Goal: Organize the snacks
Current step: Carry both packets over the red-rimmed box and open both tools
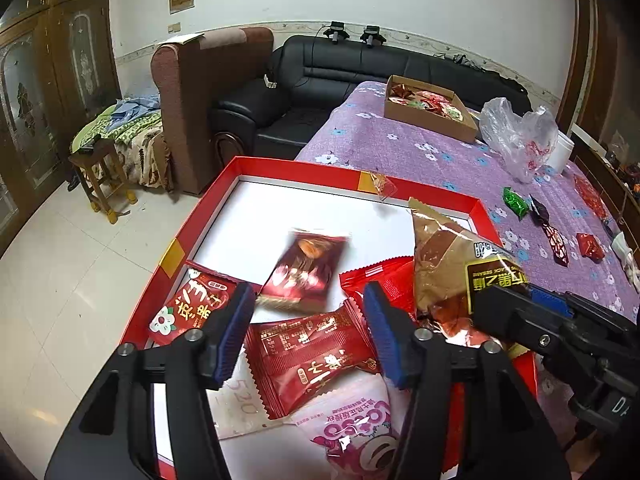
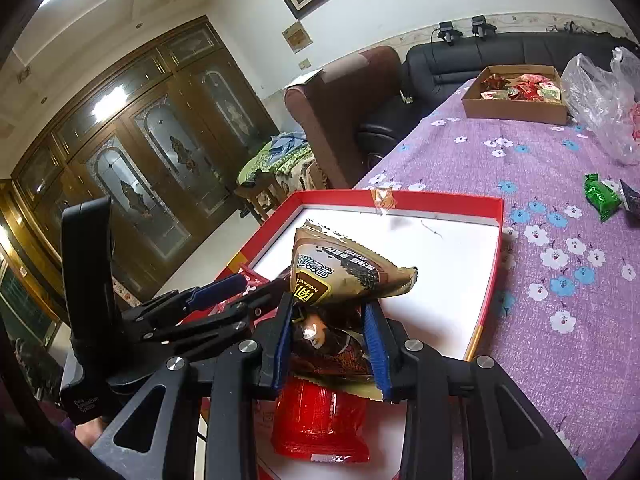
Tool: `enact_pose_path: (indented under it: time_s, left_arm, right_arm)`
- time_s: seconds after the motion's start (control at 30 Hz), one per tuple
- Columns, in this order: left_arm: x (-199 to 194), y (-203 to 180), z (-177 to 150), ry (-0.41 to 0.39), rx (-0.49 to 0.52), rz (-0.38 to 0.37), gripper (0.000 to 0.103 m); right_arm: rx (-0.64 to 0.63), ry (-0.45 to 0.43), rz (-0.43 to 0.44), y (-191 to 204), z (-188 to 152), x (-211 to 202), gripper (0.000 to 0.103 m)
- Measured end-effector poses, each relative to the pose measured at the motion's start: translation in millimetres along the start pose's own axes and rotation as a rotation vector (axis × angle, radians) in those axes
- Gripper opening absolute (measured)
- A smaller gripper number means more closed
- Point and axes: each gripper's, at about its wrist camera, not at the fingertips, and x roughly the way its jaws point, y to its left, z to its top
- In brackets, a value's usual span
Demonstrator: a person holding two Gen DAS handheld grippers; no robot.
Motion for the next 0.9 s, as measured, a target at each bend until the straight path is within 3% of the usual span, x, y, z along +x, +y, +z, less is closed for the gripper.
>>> enact_pose_path:
  time_s: [0.17, 0.3, 0.73, 0.9]
  left_arm:
    - [0, -2, 1, 0.003, 0.001, 0.004, 0.058]
    - [0, -1, 1, 0.005, 0.000, 0.008, 0.059]
    - [1, -11, 4, 0.006, 0.012, 0.022, 0.064]
    - [0, -18, 3, 0.006, 0.026, 0.041, 0.077]
  right_arm:
    - [-0.007, -0.012, -0.008, -3, 2, -3, 0.044]
    - [-0.002, -0.041, -0.032, -7, 2, -9, 0.065]
    - [0.115, -0.117, -0.067, -54, 7, -39, 0.067]
    - [0.153, -0.136, -0.079, -72, 6, -48, 0.069]
